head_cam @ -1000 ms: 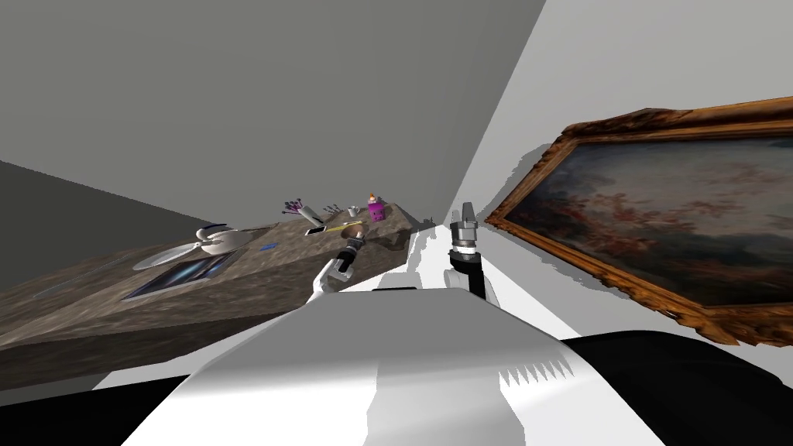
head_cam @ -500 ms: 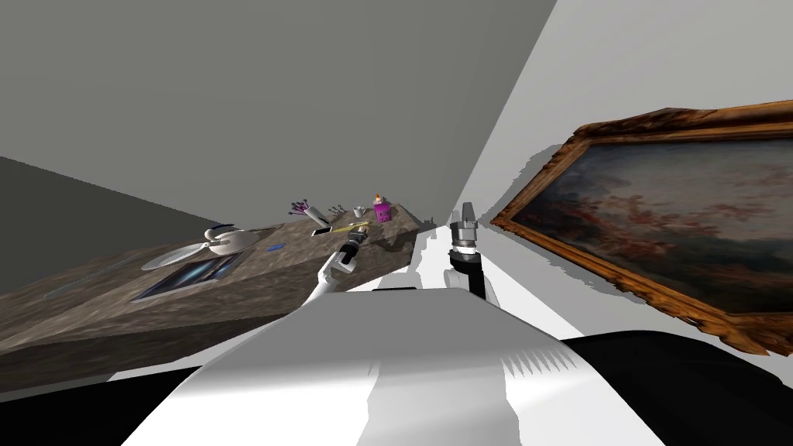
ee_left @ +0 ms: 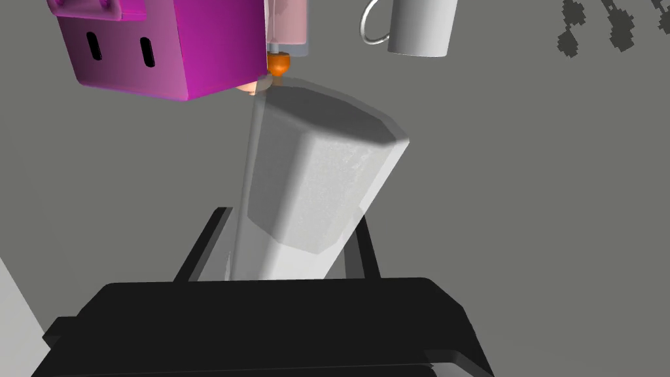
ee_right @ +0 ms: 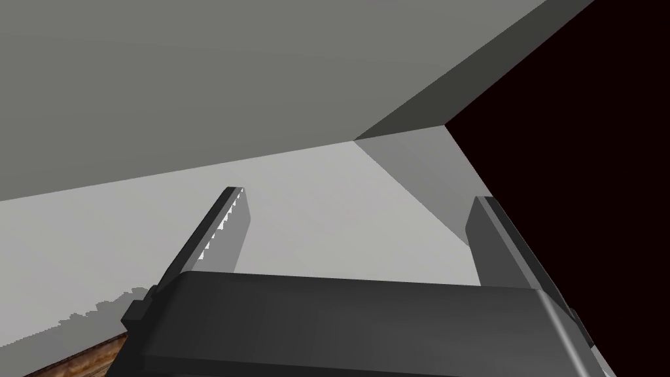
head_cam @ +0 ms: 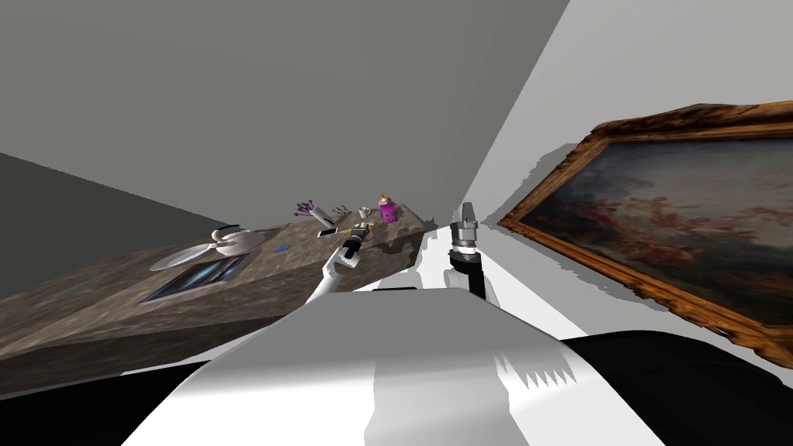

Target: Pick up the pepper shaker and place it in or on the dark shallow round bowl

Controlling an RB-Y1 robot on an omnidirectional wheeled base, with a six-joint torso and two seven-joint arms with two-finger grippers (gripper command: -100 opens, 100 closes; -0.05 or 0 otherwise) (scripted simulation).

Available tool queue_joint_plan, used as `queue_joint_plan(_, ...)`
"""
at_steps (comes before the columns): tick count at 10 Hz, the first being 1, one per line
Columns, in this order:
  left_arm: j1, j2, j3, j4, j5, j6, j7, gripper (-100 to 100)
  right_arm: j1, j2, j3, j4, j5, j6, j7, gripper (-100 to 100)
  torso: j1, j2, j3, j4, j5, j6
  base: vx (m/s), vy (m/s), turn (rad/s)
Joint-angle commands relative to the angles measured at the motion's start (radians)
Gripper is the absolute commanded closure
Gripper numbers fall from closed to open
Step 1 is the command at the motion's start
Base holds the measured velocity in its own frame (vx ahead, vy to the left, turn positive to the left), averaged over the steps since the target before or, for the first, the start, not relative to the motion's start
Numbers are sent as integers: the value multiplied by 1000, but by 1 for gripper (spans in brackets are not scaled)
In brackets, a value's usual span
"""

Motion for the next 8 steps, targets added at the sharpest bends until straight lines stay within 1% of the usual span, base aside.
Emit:
queue_joint_plan(1,0,0,0,0,0,0,0,-100,0,0,0,0,0,0,0,0,0,0,0,0,0,0,5,9,0)
queue_joint_plan(5,0,0,0,0,0,0,0,-100,0,0,0,0,0,0,0,0,-4,2,1,1,-1,0,0,0,0)
queue_joint_plan(6,0,0,0,0,0,0,0,0,0,0,0,0,0,0,0,0,-4,2,1,1,-1,0,0,0,0)
queue_joint_plan(7,-36,4,-18,12,13,16,-3,-100,0,0,0,0,0,0,0,0,-4,2,1,1,-1,0,-21,4,94)
queue_joint_plan(8,-68,7,-36,24,27,33,-5,-100,0,0,0,0,0,0,0,0,-4,3,2,1,-1,0,-40,-1,185)
